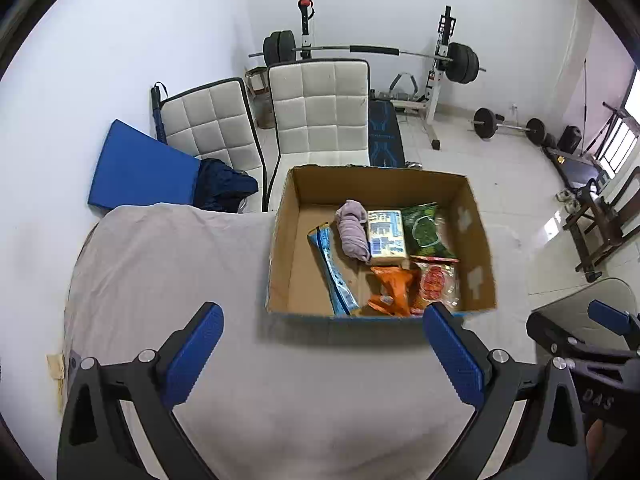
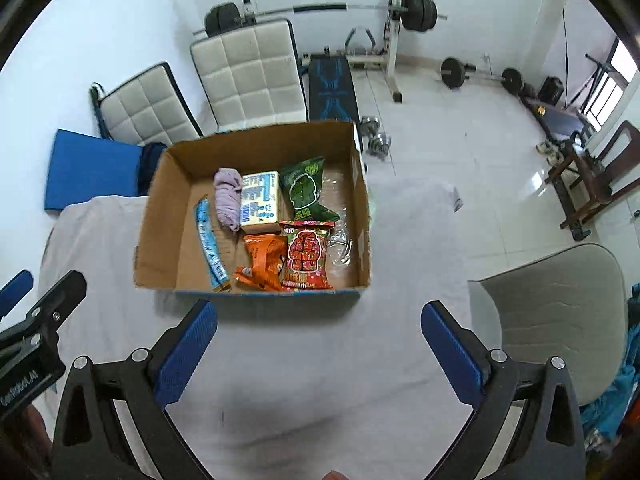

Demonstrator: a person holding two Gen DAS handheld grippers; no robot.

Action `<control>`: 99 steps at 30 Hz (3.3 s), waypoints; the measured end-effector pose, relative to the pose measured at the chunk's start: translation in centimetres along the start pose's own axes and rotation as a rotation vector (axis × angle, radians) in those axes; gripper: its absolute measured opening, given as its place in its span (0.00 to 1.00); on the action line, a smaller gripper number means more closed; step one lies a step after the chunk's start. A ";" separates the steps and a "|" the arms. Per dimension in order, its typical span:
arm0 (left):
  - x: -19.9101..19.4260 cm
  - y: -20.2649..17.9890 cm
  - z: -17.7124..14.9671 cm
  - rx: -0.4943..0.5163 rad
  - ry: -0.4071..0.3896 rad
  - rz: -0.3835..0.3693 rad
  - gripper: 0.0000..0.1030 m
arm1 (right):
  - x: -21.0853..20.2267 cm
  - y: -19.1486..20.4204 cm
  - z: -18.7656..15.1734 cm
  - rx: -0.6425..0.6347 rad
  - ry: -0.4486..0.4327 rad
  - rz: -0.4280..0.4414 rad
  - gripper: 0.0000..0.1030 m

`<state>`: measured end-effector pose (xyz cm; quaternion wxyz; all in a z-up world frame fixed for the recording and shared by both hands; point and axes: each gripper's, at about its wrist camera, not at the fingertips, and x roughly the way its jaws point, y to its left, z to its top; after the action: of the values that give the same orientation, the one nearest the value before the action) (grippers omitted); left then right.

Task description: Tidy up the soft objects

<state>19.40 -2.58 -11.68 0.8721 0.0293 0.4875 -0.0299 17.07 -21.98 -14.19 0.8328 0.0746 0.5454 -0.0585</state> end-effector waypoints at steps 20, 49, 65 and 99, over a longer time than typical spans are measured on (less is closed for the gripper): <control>-13.2 -0.4 -3.8 0.008 -0.072 -0.053 0.99 | -18.2 -0.1 -8.4 -0.042 -0.132 0.078 1.00; -12.6 -0.7 -2.2 -0.020 -0.129 -0.011 0.99 | -20.3 -0.4 -4.5 -0.052 -0.247 -0.004 1.00; -11.3 -0.3 -1.9 -0.029 -0.119 -0.004 0.99 | -17.2 -0.7 -3.3 -0.046 -0.220 -0.022 1.00; -10.7 -0.1 -1.4 0.001 -0.116 -0.010 0.99 | -16.3 -1.0 -2.9 -0.054 -0.217 -0.041 1.00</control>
<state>12.64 -2.27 -3.33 0.8987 0.0254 0.4363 -0.0360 7.75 -22.10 -0.45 0.8874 0.0341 0.4547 -0.0686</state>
